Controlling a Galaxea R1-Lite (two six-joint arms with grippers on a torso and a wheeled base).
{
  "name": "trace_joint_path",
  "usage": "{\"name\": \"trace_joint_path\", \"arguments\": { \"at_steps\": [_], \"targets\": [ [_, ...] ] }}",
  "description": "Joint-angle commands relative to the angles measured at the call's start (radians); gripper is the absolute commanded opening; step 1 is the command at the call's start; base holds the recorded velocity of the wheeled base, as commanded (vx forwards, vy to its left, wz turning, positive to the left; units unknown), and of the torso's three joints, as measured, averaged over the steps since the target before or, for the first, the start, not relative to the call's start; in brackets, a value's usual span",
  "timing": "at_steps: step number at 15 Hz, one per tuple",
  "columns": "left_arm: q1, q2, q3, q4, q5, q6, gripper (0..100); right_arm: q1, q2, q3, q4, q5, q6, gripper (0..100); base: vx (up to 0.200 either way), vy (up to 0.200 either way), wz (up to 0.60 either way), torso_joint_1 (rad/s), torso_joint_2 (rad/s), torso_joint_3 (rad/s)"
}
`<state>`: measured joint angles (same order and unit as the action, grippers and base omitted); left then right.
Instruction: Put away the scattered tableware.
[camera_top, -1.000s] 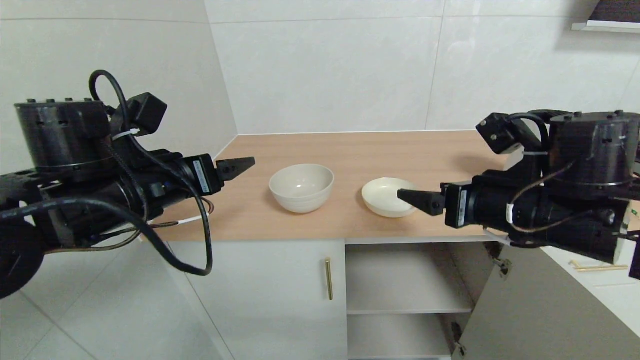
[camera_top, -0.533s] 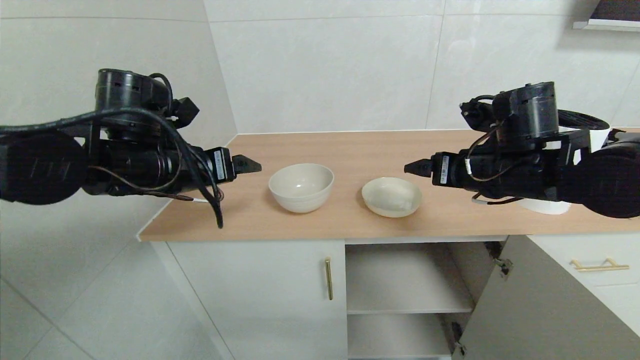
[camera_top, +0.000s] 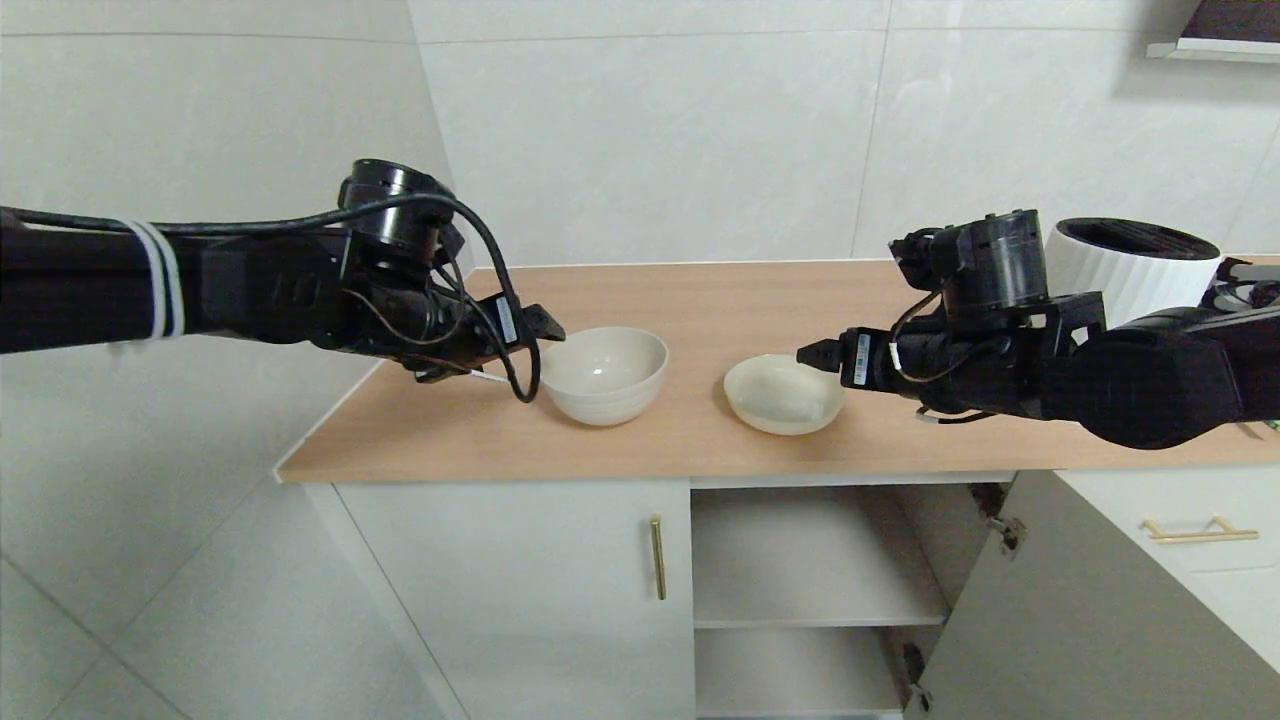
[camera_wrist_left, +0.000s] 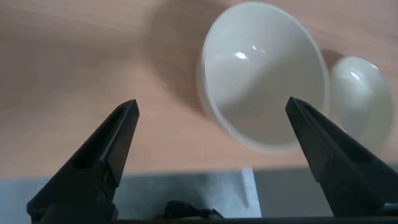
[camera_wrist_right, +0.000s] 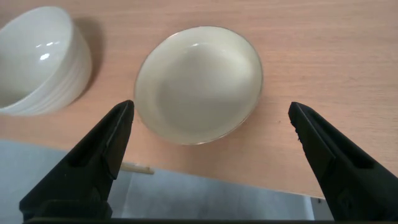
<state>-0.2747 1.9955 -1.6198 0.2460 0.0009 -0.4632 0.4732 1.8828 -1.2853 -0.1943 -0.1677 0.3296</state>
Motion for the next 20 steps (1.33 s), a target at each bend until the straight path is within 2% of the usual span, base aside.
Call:
{"name": "trace_joint_path", "arguments": {
  "at_steps": [1,2,5,6,13,16,19,20],
  "targets": [
    [-0.015,0.108,-0.048,-0.002,0.018,-0.018,100,0.001,0.006,0.006,-0.004,-0.003,0.0,100,0.0,0.0,0.0,0.0,0.0,0.0],
    [-0.02,0.118,-0.06,-0.002,0.019,-0.031,100,-0.001,0.006,0.006,-0.004,-0.003,0.0,100,0.0,0.0,0.0,0.0,0.0,0.0],
    [-0.02,0.137,-0.075,-0.002,0.019,-0.037,100,0.001,0.002,0.006,-0.004,-0.003,0.0,100,0.0,0.0,0.0,0.0,0.0,0.0],
    [-0.021,0.144,-0.077,-0.002,0.019,-0.037,0,-0.001,0.001,0.006,-0.004,-0.003,0.002,100,0.0,0.0,0.0,0.0,0.0,0.0],
    [-0.028,0.143,-0.074,-0.002,0.021,-0.04,0,-0.011,0.009,0.0,-0.004,0.002,-0.001,100,0.0,0.0,0.0,0.0,0.0,0.0],
    [-0.074,0.0,0.001,-0.002,0.119,-0.043,0,-0.024,0.059,-0.034,-0.004,-0.004,-0.001,100,0.0,0.0,0.0,0.0,0.0,0.0],
    [-0.09,-0.138,0.083,-0.01,0.128,-0.04,0,-0.044,0.148,-0.091,0.004,-0.058,-0.003,100,0.0,0.0,0.0,0.0,0.0,0.0],
    [-0.113,-0.205,0.121,-0.011,0.128,-0.037,0,-0.045,0.2,-0.123,0.006,-0.113,-0.004,100,0.0,0.0,0.0,0.0,0.0,0.0]
  ]
}}
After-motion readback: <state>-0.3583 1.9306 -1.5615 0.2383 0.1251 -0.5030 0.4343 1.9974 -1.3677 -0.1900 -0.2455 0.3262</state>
